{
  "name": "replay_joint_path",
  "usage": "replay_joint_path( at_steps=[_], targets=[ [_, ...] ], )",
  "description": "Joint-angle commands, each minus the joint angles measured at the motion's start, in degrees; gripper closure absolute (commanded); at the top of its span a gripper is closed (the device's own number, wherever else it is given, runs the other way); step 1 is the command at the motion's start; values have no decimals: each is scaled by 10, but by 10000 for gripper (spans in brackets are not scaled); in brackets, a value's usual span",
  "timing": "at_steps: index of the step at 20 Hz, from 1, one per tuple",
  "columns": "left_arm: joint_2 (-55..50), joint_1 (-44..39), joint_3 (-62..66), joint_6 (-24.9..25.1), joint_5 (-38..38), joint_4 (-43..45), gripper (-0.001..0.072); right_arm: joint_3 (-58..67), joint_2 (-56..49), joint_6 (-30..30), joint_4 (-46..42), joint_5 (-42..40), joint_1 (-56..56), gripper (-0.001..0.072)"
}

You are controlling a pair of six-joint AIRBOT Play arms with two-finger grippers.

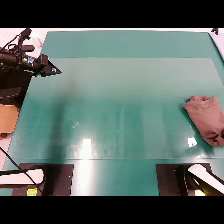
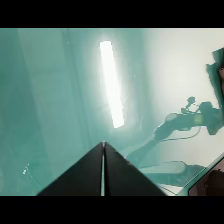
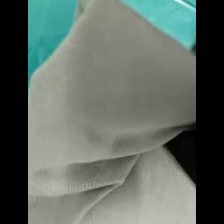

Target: Fold the shirts.

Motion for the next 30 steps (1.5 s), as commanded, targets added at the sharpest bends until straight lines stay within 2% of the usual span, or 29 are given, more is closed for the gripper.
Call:
replay_joint_path(
  at_steps=[1,4,8,11,13,14,16,17,18,19,23,27,30],
  targets=[
    [0,0,0,-1,0,0,687,10,4,3,-7,29,-6,0],
    [0,0,0,0,2,0,687,76,4,49,-57,103,-5,-8],
    [0,0,0,2,2,0,687,199,4,56,-111,189,-5,-8],
    [0,0,0,2,9,-1,687,298,4,56,-106,226,-5,-8],
    [0,0,0,2,14,-5,687,361,4,48,-73,218,9,4],
    [0,0,0,3,17,-17,687,386,3,28,-38,192,24,68],
    [1,0,0,30,18,-66,688,436,-7,-50,71,132,76,571],
    [2,0,0,38,19,-87,689,463,-21,-86,120,114,119,641],
    [3,0,0,41,21,-104,689,490,-41,-103,149,112,167,652],
    [4,0,0,45,21,-116,689,522,-67,-124,172,125,224,693],
    [23,-25,0,94,21,-138,689,608,-177,-224,280,193,483,692],
    [34,-80,0,107,31,-158,688,655,-254,-225,285,168,709,692],
    [35,-106,0,107,30,-158,687,664,-283,-221,296,153,794,693]
  ],
)
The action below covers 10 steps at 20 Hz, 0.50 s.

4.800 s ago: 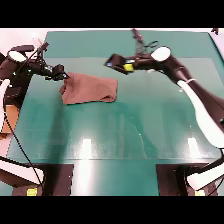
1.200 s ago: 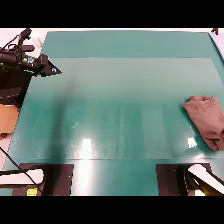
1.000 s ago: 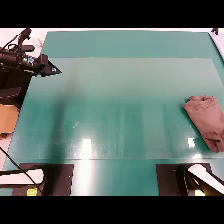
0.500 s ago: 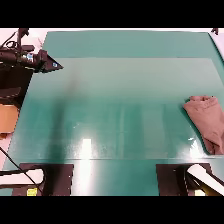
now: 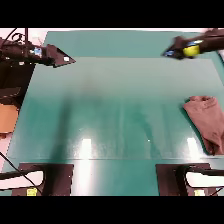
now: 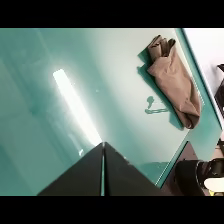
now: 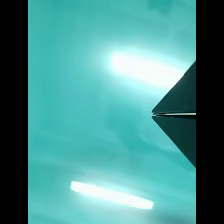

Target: Fold the shirts.

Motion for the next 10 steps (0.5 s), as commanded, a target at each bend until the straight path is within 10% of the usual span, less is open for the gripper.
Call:
replay_joint_path(
  at_steps=[1,10],
  targets=[
    [4,-27,0,7,0,-11,687,25,-49,-14,49,-22,140,693],
    [3,-27,0,3,-11,-34,687,25,-50,-17,79,-5,143,692]
  ],
)
